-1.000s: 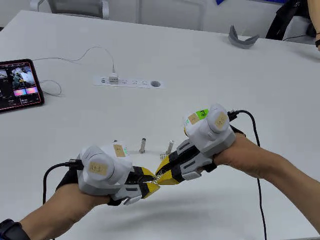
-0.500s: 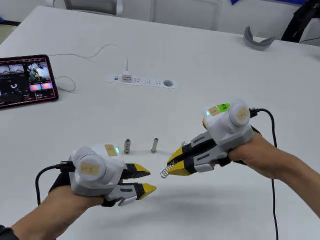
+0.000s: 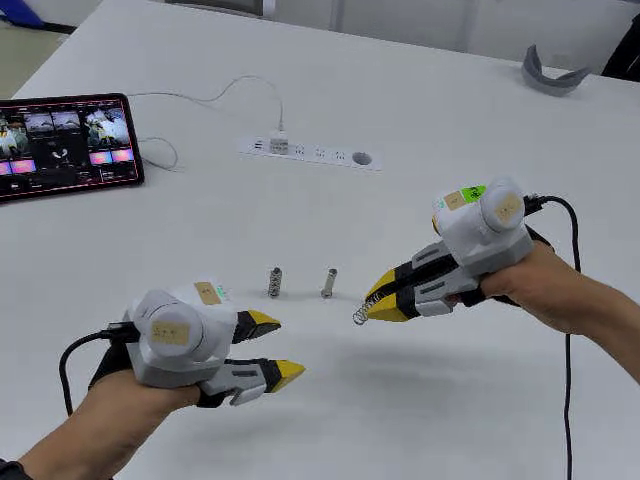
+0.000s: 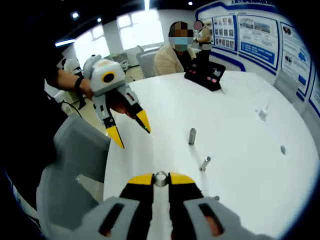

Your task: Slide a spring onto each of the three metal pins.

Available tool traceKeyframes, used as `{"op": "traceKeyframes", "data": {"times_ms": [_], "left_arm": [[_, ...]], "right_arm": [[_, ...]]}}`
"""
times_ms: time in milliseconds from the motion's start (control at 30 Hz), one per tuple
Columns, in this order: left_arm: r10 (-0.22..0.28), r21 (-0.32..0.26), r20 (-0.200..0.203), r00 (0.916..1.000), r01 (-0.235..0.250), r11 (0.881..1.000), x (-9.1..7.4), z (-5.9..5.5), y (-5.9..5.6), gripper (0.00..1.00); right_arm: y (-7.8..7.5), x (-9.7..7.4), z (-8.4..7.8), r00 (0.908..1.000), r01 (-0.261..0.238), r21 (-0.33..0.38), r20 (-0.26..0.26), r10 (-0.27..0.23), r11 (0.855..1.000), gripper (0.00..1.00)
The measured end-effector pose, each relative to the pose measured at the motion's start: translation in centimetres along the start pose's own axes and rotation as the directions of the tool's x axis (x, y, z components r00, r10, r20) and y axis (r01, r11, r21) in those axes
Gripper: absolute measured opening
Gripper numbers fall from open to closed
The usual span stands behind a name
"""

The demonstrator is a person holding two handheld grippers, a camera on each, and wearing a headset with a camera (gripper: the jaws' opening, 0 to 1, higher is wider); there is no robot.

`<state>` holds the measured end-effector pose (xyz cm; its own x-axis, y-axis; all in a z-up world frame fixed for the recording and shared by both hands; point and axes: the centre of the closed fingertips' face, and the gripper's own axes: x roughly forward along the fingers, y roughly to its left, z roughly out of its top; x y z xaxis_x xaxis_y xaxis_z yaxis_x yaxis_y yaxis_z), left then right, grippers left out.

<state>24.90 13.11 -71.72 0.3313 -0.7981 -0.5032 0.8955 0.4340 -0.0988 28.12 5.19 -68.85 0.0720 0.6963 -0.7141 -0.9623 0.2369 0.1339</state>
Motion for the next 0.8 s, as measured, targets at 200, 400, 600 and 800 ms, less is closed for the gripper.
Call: {"op": "traceKeyframes", "data": {"times_ms": [200,400,600,800], "left_arm": [[0.042,-0.033,-0.004,0.9991,-0.042,0.999,-0.8,-0.5,0.8,0.44],[0.088,-0.066,-0.015,0.9960,-0.089,0.994,-1.6,-1.2,1.7,0.51],[0.122,-0.097,-0.018,0.9923,-0.124,0.988,-2.3,-1.6,2.3,0.55],[0.144,-0.117,-0.026,0.9892,-0.146,0.982,-2.8,-2.0,2.7,0.59]], "right_arm": [[-1.4,0.2,0.4,0.9996,0.023,-0.017,-0.014,-0.023,1.000,0.12],[-3.0,0.6,0.6,0.9984,0.040,-0.036,-0.040,-0.041,0.999,0.12],[-4.2,0.9,0.4,0.9942,0.060,-0.072,-0.084,-0.066,0.996,0.12],[-5.2,1.3,0.4,0.9908,0.072,-0.099,-0.107,-0.082,0.992,0.12]]}}
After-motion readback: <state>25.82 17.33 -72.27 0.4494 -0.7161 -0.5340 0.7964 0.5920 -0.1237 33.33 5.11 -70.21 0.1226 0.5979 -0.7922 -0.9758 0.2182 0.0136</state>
